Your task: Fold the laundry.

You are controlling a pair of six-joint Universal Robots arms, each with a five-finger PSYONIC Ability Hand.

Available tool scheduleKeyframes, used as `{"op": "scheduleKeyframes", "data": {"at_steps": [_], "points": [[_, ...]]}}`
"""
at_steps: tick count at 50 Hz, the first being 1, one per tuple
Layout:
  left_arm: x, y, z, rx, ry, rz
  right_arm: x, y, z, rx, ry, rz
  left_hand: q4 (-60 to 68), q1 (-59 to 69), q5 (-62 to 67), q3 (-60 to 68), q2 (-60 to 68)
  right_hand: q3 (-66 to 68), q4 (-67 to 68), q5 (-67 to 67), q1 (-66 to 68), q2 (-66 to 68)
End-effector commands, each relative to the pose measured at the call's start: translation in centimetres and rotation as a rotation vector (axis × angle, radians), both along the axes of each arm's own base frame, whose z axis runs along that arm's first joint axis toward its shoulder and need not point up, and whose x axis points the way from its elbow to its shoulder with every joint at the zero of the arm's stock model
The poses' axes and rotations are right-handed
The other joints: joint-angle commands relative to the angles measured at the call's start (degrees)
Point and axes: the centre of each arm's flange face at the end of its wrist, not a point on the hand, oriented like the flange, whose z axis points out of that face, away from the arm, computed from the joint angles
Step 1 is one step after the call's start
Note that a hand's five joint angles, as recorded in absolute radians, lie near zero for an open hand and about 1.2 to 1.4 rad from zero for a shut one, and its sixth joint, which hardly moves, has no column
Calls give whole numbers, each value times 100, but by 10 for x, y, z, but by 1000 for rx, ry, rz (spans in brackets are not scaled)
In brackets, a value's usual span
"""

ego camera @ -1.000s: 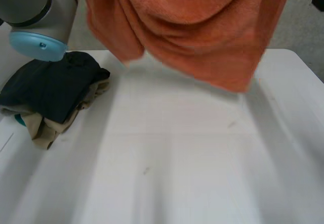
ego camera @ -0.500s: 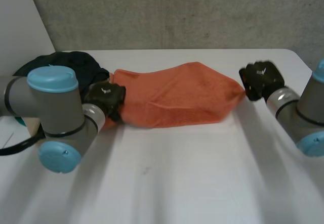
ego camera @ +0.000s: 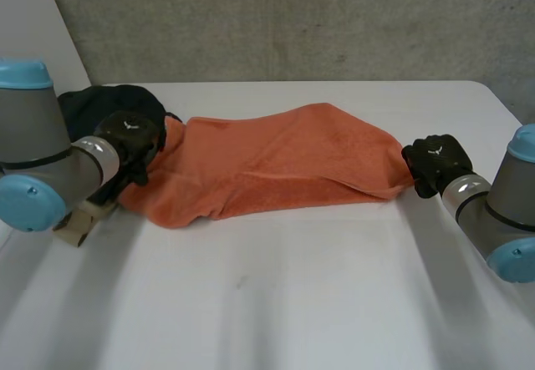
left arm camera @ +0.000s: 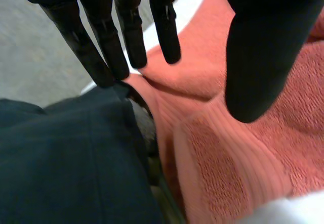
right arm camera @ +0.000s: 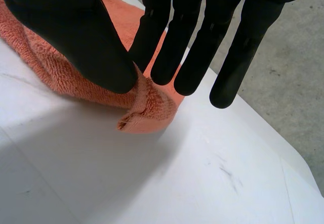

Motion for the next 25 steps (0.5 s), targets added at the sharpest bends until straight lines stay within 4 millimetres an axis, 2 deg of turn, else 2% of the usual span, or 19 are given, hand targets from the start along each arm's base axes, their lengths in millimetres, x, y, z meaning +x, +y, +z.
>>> {"op": "scheduleKeyframes", "data": {"at_steps": [1,4,7,10,14,20,23,24,25], "points": [[-12,-7,-23,74,11,-91,1,0,-1,-2,7,4,1565,1445,1567,1590,1593,1190,1127,1319,1566,1261],[-21,-10,-32,87,3,-122,0,0,0,-4,6,3,1114,994,1115,1139,1142,1190,1127,1319,1566,1261],[-28,-14,-40,95,-14,-134,0,0,-1,-2,7,3,-513,-633,-511,-488,-485,1190,1127,1319,1566,1261],[-32,-16,-47,108,-26,-130,-1,-1,-1,-2,6,3,-453,-573,-452,-429,-426,1190,1127,1319,1566,1261],[-34,-19,-58,134,-55,-115,-5,-3,-1,0,6,-8,654,534,656,679,682,1190,1127,1319,1566,1261],[-37,-17,-62,151,-81,-111,-11,-7,2,-8,0,-23,4536,4416,4538,4561,4564,1190,1127,1319,1566,1261],[-37,-16,-47,121,-75,-97,-14,-9,7,-19,3,-31,4743,4623,4745,4768,4771,1190,1127,1319,1566,1261],[-36,-16,-31,92,-61,-84,-16,-10,11,-28,1,-37,4743,4623,4745,4768,4771,1190,1127,1319,1566,1261],[-35,-15,-24,79,-53,-78,-17,-11,14,-35,0,-40,4743,4623,4745,4768,4771,1190,1127,1319,1566,1261]]}}
